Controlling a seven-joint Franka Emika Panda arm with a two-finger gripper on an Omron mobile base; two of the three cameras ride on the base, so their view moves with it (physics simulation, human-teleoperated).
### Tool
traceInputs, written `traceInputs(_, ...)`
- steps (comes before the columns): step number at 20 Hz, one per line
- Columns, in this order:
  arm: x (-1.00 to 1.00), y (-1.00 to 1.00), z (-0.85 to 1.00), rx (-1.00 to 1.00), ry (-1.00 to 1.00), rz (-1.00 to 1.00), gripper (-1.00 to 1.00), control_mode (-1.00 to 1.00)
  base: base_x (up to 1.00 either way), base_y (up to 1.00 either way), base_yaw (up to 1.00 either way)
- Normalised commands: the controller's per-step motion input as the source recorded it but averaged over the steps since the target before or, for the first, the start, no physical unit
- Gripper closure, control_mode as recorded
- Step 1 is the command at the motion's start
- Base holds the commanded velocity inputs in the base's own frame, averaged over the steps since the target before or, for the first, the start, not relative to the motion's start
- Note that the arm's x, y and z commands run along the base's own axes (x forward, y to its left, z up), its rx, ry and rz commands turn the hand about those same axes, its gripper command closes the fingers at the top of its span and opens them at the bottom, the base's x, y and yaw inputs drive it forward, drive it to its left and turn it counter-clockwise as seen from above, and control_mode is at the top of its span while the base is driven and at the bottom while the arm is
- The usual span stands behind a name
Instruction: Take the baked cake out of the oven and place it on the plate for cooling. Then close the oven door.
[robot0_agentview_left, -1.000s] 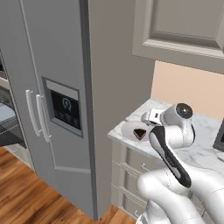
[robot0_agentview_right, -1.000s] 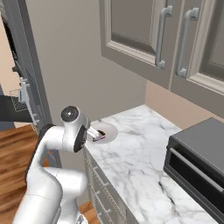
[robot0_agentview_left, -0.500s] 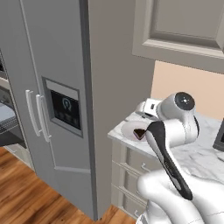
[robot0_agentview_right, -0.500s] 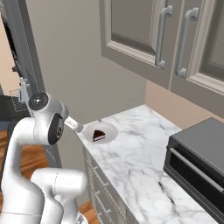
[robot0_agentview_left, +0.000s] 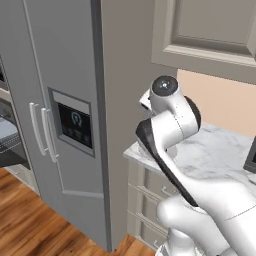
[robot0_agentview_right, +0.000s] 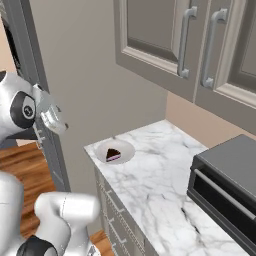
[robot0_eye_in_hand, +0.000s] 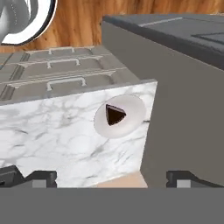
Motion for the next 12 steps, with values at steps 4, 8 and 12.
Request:
traceInputs(4,0.0,0.14,0.37,0.0,-0.05,-0.76,-1.0,-1.0,0.0,0.0,0.0)
traceInputs(8,0.0,-0.07,0.45,0.14,-0.04,-0.65,-1.0,-1.0,0.0,0.0,0.0)
traceInputs(12,-0.05,-0.32,0.37,0.33,-0.16,-0.42,-1.0,-1.0,0.0,0.0,0.0)
